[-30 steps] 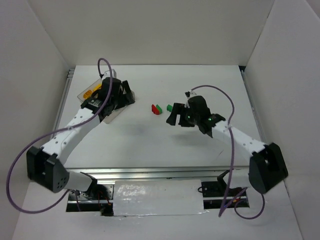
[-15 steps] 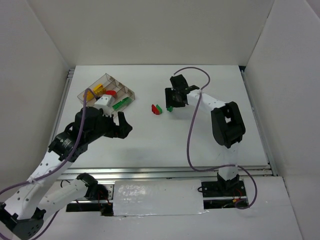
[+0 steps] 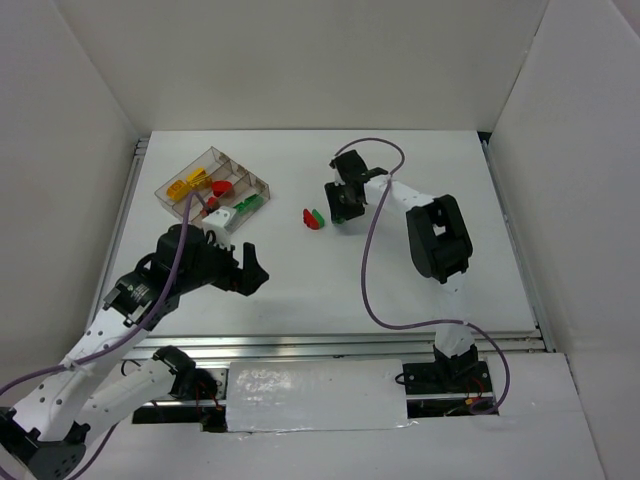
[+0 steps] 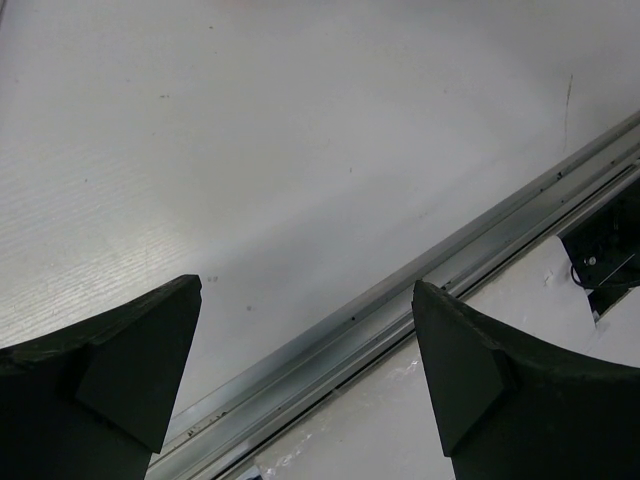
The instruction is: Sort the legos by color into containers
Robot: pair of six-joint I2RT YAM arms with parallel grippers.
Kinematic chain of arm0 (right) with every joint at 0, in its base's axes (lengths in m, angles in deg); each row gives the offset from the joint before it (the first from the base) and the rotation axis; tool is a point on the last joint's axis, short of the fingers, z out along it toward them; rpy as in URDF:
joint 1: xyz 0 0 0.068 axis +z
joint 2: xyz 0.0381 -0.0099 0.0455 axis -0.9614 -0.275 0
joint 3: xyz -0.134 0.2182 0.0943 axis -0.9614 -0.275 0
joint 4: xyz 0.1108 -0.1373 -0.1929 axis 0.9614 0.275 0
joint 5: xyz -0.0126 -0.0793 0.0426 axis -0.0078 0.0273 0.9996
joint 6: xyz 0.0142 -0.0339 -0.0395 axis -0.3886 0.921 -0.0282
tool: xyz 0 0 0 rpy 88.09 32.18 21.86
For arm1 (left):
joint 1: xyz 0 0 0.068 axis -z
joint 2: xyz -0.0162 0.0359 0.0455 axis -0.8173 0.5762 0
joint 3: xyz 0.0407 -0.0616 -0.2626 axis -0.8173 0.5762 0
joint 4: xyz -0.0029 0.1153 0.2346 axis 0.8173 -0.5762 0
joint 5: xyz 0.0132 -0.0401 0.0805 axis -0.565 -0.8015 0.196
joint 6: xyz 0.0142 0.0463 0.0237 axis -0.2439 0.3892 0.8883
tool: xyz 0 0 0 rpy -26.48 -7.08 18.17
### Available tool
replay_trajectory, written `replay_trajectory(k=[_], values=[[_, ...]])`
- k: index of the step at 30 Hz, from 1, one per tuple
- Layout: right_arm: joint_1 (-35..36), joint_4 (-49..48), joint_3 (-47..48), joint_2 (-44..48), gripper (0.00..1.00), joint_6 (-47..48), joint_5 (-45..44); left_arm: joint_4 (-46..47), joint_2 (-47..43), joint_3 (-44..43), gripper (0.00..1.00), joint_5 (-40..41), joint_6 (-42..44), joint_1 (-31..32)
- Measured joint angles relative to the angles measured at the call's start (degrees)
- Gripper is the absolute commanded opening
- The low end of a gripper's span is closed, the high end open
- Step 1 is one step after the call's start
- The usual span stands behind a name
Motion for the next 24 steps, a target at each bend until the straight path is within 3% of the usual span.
replay_trajectory(k=[5, 9, 13, 14, 15, 24], values=[[0.0, 0.2, 0.2, -0.5, 0.33, 0.5, 1.6, 0.2, 0.0, 0.0, 1.0, -0.7, 0.5, -0.3], [0.0, 0.4, 0.7, -0.6, 0.25, 0.5, 2.0, 0.4, 0.0, 0.1, 0.99, -1.1, 0.5, -0.7], [0.0, 1.0, 2.7, -1.7, 0.25, 0.5, 2.5, 0.5, 0.1, 0.1, 0.99, -1.5, 0.6, -1.0], [0.0, 1.0, 3.1, -2.1, 0.21, 0.5, 2.6, 0.5, 0.1, 0.1, 0.99, -1.6, 0.6, -1.1], [0.0, 1.1, 3.3, -2.2, 0.0, 0.5, 2.6, 0.5, 0.1, 0.1, 1.0, -1.8, 0.6, -1.1], [0.0, 0.1, -1.2, 1.0, 0.0, -1.9, 3.8, 1.0, 0.2, 0.1, 1.0, -3.1, 0.0, -4.3]])
